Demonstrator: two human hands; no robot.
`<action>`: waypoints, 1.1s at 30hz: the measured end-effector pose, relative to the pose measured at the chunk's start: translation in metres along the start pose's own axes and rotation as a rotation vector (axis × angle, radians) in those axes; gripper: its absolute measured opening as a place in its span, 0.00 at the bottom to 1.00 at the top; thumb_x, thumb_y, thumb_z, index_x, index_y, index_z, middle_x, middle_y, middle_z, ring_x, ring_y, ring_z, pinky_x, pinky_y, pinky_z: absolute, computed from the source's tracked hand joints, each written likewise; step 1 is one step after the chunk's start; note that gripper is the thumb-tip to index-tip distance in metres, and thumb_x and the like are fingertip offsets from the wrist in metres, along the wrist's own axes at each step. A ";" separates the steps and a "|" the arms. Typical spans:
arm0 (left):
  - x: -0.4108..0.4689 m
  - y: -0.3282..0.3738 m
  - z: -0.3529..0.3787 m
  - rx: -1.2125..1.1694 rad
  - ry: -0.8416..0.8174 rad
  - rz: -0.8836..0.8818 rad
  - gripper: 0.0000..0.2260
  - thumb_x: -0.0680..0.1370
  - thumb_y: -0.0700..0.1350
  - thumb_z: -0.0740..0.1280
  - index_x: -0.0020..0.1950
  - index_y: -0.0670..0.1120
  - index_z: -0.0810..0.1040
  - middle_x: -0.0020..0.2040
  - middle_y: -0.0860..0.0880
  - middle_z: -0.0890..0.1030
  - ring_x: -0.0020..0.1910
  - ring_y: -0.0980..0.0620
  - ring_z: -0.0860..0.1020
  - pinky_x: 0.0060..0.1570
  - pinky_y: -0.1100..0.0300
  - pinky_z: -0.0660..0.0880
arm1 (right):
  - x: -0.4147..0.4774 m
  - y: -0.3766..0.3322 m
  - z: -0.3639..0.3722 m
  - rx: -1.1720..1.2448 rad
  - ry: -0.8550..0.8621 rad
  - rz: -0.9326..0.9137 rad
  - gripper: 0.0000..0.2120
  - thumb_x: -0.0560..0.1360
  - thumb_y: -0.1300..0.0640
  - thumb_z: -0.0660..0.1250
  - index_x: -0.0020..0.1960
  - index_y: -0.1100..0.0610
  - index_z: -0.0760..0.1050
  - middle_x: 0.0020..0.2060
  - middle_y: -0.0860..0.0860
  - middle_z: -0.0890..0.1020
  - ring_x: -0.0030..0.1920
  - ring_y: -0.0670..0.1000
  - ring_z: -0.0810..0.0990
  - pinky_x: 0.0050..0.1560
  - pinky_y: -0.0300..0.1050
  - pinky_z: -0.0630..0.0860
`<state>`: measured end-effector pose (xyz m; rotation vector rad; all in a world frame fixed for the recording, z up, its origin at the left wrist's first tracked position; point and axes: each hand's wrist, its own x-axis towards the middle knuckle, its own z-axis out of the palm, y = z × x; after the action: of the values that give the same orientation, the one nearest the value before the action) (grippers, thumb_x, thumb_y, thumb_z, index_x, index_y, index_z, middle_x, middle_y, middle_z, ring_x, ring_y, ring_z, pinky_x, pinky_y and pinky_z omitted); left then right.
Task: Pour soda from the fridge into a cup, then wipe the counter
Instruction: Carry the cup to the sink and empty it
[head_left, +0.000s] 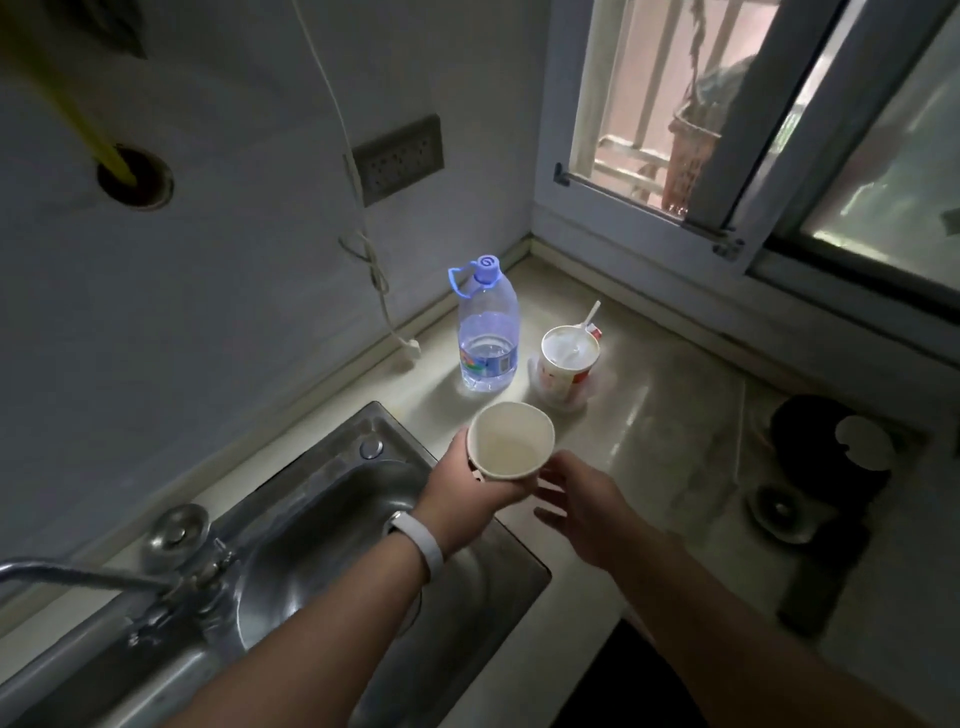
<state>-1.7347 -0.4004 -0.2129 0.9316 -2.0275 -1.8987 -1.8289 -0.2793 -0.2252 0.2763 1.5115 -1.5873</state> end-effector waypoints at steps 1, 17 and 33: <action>0.012 -0.001 0.004 0.016 -0.005 0.006 0.34 0.58 0.45 0.81 0.61 0.52 0.74 0.54 0.50 0.84 0.55 0.50 0.82 0.56 0.43 0.79 | 0.010 -0.006 -0.002 0.002 0.013 0.004 0.06 0.76 0.55 0.64 0.48 0.54 0.79 0.43 0.49 0.80 0.48 0.51 0.78 0.45 0.47 0.72; 0.099 -0.039 0.038 0.131 0.005 -0.077 0.36 0.56 0.53 0.81 0.62 0.56 0.72 0.56 0.56 0.82 0.55 0.58 0.80 0.59 0.52 0.77 | 0.119 -0.021 -0.018 0.000 0.004 0.084 0.06 0.73 0.59 0.62 0.48 0.57 0.75 0.29 0.51 0.71 0.28 0.48 0.66 0.27 0.40 0.60; 0.088 -0.038 0.021 0.323 -0.101 -0.261 0.32 0.65 0.49 0.79 0.67 0.50 0.70 0.63 0.51 0.77 0.56 0.56 0.77 0.60 0.56 0.74 | 0.116 -0.014 -0.020 0.023 0.029 0.078 0.05 0.75 0.60 0.60 0.50 0.57 0.71 0.32 0.53 0.67 0.28 0.49 0.61 0.31 0.42 0.57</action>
<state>-1.8033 -0.4320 -0.2750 1.2549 -2.4280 -1.8001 -1.9134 -0.3147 -0.3006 0.3685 1.4877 -1.5458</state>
